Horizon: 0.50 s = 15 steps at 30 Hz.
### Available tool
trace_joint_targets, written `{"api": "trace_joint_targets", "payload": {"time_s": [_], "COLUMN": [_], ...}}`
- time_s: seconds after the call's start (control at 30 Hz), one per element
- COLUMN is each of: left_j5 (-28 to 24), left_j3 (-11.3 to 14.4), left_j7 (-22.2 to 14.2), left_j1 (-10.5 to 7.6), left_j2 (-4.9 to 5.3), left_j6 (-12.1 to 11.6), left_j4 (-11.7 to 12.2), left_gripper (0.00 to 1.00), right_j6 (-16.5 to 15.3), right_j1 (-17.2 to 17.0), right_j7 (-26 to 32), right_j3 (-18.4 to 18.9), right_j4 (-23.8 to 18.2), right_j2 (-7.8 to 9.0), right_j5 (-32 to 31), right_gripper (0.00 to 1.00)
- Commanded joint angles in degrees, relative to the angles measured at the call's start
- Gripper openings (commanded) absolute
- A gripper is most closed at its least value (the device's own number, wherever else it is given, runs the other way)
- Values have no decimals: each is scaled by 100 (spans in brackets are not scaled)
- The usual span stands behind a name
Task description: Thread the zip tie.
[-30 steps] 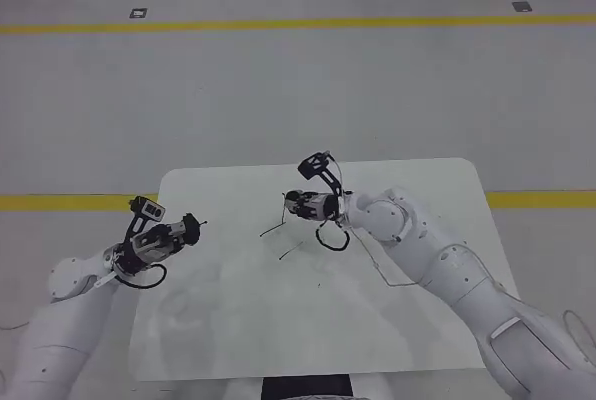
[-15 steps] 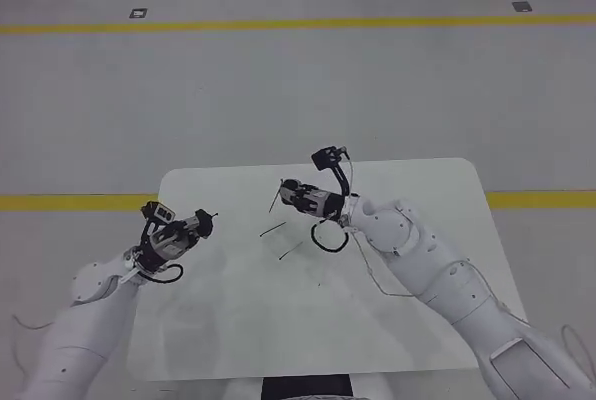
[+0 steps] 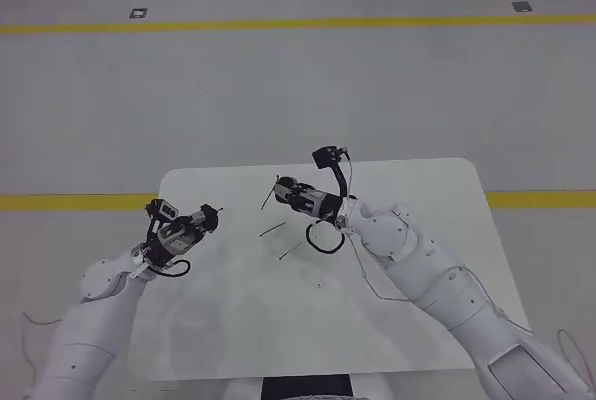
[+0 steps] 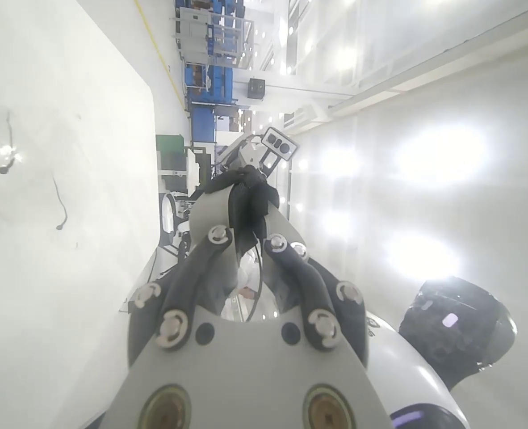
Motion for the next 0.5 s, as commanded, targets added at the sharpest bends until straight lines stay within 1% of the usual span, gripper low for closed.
{"api": "trace_joint_targets", "payload": {"time_s": [0.0,0.07,0.13,0.2,0.3,0.47], "left_j5": [4,54,166,288,684,998], "left_j3": [5,81,125,173,224,228], "left_j7": [33,226,409,649,995,1306], "left_j1": [2,44,76,121,137,169], "left_j2": [-2,-21,-45,-85,-143,-243], "left_j6": [6,0,0,0,0,0], "left_j4": [-6,-113,-236,-341,-460,-520], "left_gripper": [0,0,0,0,0,0], "right_j6": [0,27,125,199,261,330], "right_j1": [0,-43,-77,-97,-114,-162], "right_j7": [0,-76,-182,-309,-512,-786], "right_j3": [0,-4,-75,-142,-231,-292], "right_j4": [0,-41,-120,-184,-233,-286], "right_j2": [0,-7,-32,-73,-132,-204], "right_j5": [0,-9,-186,-233,-327,-447], "right_gripper": [0,0,0,0,0,0]}}
